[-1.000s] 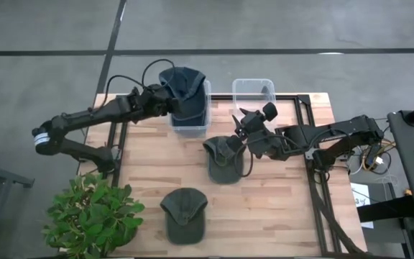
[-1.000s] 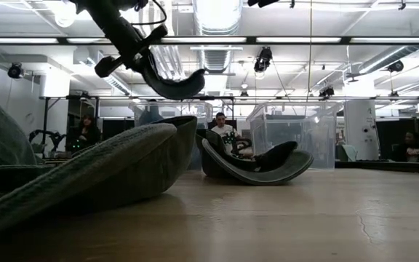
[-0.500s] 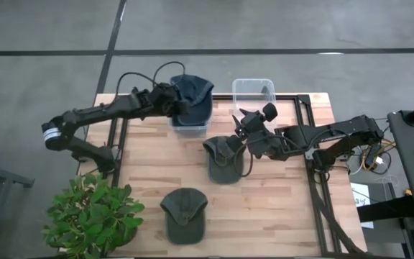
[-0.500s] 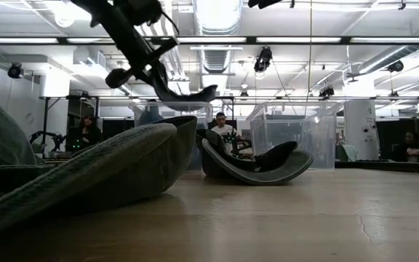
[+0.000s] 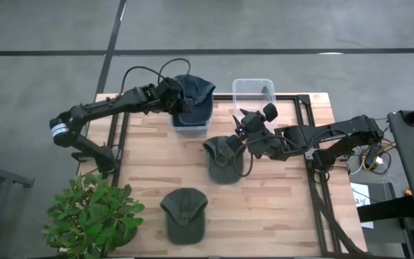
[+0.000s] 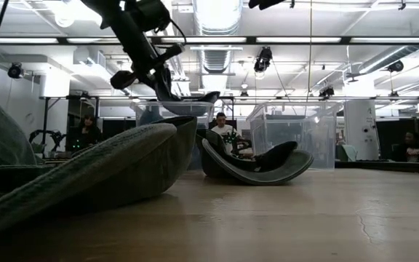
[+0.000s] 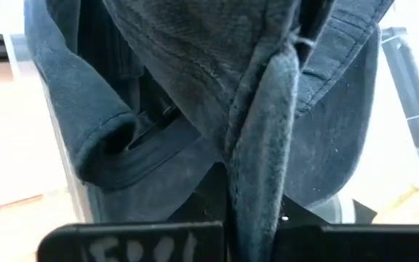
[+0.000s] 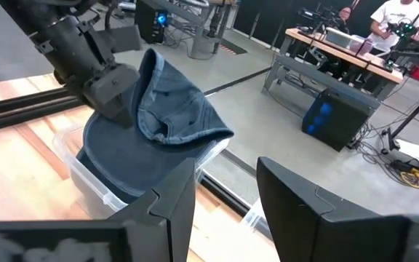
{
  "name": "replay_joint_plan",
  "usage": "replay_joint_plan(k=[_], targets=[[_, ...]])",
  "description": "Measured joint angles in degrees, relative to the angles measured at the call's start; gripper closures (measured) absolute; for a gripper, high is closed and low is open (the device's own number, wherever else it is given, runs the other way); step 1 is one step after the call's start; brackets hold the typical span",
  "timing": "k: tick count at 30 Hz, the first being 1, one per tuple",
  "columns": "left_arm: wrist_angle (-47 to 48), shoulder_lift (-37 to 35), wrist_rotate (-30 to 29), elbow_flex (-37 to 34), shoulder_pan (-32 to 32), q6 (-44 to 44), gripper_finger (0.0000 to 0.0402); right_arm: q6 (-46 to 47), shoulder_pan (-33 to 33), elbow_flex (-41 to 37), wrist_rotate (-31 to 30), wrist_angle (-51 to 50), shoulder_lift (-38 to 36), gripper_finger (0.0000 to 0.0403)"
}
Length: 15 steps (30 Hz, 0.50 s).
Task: Pick & Place hat
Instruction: Put the blue cap into the left transparent bin
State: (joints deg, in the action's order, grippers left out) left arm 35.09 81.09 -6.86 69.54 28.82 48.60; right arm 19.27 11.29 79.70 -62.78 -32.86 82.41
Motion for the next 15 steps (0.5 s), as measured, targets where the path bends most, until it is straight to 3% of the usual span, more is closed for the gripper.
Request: replay_joint_plan(k=[15], targets=[[0.63,-0.64,0.29,-0.16,-0.04,-0.28,0.0388,-0.15,0.02,-0.11,-0.01,0.02,0.04,0.0268]])
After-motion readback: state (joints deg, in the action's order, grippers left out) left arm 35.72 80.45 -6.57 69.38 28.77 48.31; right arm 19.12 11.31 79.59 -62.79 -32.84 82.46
